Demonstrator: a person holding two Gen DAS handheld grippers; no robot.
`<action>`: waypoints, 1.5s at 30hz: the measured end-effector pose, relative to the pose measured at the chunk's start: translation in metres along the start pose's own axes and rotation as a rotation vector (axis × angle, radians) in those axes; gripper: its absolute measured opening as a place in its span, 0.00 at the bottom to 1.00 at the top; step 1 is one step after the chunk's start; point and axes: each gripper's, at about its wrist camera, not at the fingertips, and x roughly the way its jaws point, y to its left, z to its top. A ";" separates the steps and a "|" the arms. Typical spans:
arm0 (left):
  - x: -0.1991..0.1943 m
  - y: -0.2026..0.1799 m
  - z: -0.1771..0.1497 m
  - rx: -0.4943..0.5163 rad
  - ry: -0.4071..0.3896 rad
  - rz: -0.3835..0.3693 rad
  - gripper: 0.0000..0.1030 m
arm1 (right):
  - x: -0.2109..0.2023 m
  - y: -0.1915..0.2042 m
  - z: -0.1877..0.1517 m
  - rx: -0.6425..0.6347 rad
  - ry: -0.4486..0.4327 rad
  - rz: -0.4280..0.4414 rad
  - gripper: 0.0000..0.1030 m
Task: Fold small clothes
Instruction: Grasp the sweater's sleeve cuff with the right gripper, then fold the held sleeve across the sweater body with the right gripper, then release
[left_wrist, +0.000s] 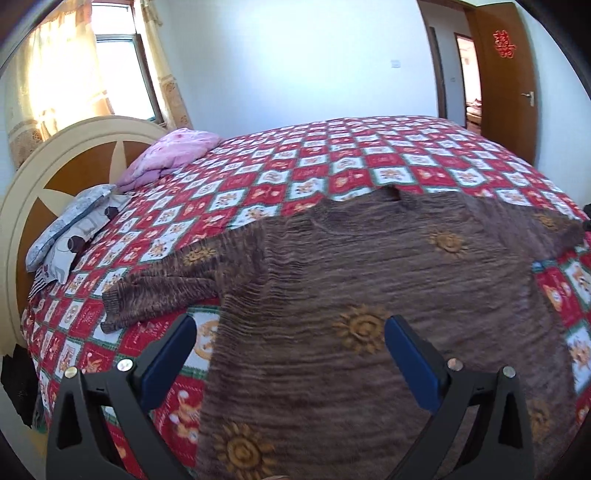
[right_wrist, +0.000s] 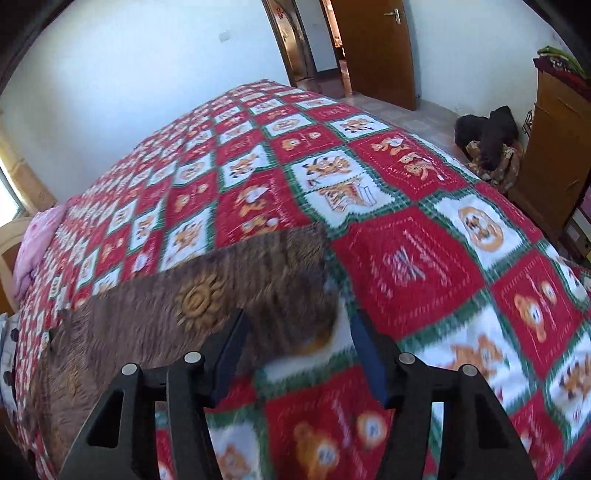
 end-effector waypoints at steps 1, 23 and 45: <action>0.006 0.003 0.002 -0.006 0.005 0.017 1.00 | 0.007 -0.002 0.005 0.001 0.009 -0.004 0.56; 0.061 0.048 -0.006 -0.142 0.129 -0.041 1.00 | -0.041 0.100 0.025 -0.255 -0.117 0.054 0.11; 0.043 0.099 -0.026 -0.221 0.085 -0.023 1.00 | -0.058 0.385 -0.139 -0.915 -0.114 0.326 0.11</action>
